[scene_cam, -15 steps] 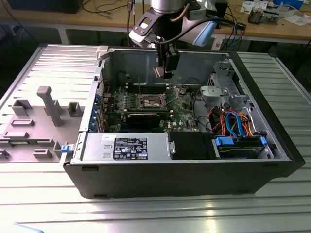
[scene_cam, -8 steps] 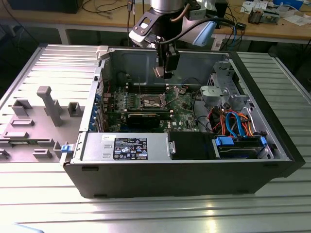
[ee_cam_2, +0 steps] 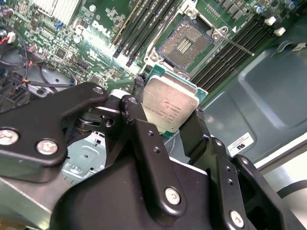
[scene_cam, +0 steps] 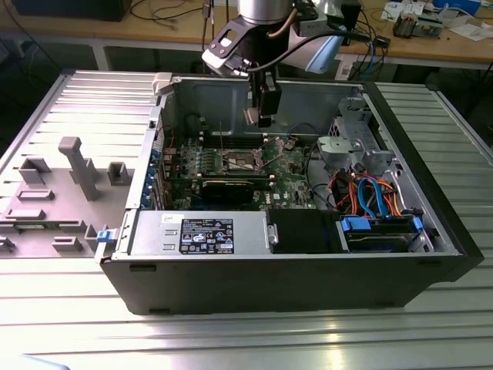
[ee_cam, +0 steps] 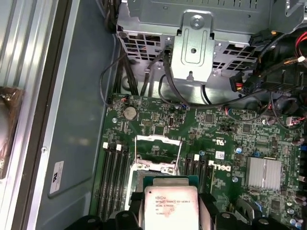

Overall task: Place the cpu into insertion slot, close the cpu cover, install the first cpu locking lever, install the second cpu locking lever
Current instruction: 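Place the cpu into insertion slot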

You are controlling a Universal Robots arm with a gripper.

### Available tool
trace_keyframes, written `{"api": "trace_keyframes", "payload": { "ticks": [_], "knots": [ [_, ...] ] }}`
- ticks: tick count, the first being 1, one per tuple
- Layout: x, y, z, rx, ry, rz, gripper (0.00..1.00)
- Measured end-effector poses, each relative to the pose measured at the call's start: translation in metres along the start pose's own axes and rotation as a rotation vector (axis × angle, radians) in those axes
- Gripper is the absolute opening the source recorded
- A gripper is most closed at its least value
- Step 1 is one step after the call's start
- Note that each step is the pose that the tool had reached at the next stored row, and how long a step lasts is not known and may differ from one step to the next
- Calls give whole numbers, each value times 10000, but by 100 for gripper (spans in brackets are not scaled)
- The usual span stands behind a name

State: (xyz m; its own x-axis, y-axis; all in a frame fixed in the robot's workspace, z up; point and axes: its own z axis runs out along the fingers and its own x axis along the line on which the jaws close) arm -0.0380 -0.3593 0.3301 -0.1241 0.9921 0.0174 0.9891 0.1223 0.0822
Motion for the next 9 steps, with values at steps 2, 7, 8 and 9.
{"api": "trace_keyframes", "payload": {
  "ticks": [2,7,8,9],
  "knots": [
    [-1,0,1,0,-7,62,55],
    [0,-1,5,-1,-6,64,55],
    [0,-1,5,-1,-6,65,55],
    [0,-1,6,-1,-6,64,55]
  ]
}}
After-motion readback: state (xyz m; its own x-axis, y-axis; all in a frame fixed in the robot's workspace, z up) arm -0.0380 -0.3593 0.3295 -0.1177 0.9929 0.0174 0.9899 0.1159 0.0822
